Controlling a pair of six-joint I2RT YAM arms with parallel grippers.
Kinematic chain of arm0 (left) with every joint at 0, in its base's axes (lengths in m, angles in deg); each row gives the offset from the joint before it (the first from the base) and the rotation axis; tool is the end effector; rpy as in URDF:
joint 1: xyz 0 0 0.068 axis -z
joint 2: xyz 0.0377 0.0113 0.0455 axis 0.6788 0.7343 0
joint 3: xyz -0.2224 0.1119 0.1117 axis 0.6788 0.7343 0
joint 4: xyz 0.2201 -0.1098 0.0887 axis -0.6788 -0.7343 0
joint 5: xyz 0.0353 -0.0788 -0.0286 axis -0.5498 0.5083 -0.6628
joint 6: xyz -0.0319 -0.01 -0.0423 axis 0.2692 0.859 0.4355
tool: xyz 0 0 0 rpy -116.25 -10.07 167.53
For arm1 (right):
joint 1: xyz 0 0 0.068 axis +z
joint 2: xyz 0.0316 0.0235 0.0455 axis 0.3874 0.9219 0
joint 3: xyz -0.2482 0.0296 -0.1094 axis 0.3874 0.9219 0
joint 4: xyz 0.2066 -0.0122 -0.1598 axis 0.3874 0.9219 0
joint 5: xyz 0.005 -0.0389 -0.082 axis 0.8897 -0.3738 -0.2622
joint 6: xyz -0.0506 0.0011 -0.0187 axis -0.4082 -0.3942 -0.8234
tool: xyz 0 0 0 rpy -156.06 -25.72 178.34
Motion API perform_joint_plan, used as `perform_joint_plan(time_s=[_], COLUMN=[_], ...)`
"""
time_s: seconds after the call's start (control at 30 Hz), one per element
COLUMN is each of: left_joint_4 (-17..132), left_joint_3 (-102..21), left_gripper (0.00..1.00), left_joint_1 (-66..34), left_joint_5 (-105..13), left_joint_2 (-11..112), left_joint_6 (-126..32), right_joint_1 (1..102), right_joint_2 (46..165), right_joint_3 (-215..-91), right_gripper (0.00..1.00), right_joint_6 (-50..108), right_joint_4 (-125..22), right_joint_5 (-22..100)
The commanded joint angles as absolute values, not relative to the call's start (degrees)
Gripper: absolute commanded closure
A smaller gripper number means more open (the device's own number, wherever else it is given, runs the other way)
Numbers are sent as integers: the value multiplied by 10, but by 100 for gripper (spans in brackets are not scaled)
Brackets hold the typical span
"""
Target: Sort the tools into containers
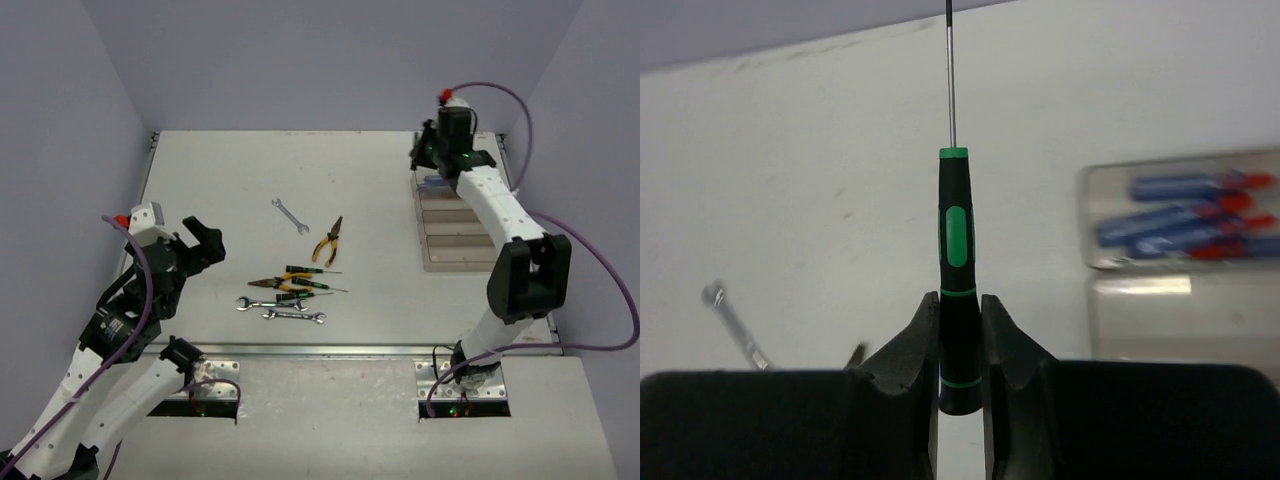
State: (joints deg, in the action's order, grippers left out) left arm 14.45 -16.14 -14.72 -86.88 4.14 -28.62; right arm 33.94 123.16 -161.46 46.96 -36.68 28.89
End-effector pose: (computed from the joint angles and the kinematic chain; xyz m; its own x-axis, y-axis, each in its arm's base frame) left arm 0.0959 -0.0295 0.3390 -0.2656 -0.3366 -0.9034 -0.2022 0.9357 -0.2891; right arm 0.3994 0.0770 0.3149 -0.5137 0.3224 -0.7951 0.0640 0.9385 0.3392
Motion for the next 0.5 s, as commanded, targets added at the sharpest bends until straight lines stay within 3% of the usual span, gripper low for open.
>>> perform_joint_plan(time_s=[0.0,0.13,0.27,0.47], left_joint_4=[173,175,176,176], left_joint_3=[-162,-161,-161,-161], left_gripper=[0,0,0,0], left_joint_1=[-153,-154,-154,-154], left_joint_5=[-863,-858,-858,-858], left_joint_2=[40,42,42,44], left_joint_6=[-297,-299,-299,-300], right_joint_1=[271,232,179,166], right_joint_2=[1156,1146,1211,1287], right_joint_3=[-1487,-1475,-1525,-1562], right_gripper=[100,100,100,100], right_joint_6=[795,919,1062,1108], right_joint_4=[-371,-341,-234,-229], right_joint_5=[72,16,59,95])
